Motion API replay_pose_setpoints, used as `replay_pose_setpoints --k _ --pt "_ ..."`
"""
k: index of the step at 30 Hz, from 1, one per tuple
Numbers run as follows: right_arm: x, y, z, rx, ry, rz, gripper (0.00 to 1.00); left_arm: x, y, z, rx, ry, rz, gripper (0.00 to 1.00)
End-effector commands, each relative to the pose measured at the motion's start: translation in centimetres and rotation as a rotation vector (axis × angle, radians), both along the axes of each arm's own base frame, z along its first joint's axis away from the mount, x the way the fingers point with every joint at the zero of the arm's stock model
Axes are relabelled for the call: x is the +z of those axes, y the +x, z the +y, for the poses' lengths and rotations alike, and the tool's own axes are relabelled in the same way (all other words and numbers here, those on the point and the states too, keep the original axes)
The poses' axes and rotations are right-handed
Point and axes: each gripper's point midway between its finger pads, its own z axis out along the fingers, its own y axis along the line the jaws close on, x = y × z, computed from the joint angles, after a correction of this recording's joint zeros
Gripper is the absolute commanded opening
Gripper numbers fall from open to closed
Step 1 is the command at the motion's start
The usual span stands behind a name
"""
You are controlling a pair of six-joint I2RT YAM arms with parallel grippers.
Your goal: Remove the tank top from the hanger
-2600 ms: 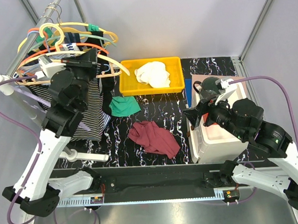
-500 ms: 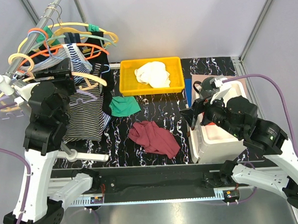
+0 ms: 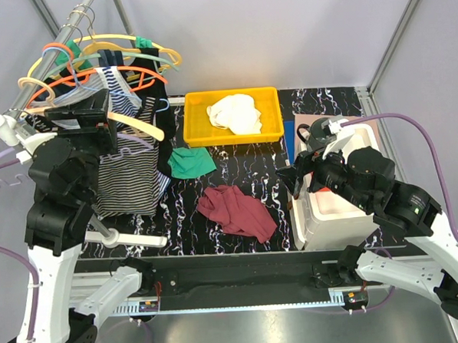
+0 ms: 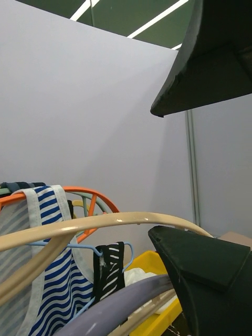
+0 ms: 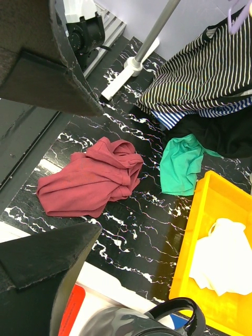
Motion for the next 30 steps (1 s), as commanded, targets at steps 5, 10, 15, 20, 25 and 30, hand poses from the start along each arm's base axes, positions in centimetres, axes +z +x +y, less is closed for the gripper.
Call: replay_pose_setpoints --k 5,10,15,20,25,30 --pt "0.6 0.2 0.4 0.008 0.019 -0.023 0.90 2.7 -3.2 -1.5 -0.134 -0.032 -0.056 0.89" --pt "0.6 0.3 0.5 0.009 0.018 -0.022 0.90 2.4 -5.4 -2.9 -0.247 -0.012 -0.055 0.90" --pt "0.5 0.3 1.1 0.024 0.027 -0.008 0.90 2.2 -7.3 -4.8 -0.378 0.083 -0.088 0.89" --pt "0.3 0.2 1.5 0.036 0.035 0.003 0.90 1.4 -9.5 -6.7 -0.519 0.118 -0.140 0.88" --pt "0.0 0.3 1.6 0.035 0.033 0.011 0.90 1.1 -10.3 -9.5 -0.689 0.239 -0.220 0.85" --pt "0.4 0.5 1.5 0.025 0.040 0.007 0.90 1.5 -10.1 -10.6 -0.740 0.393 -0.275 0.84"
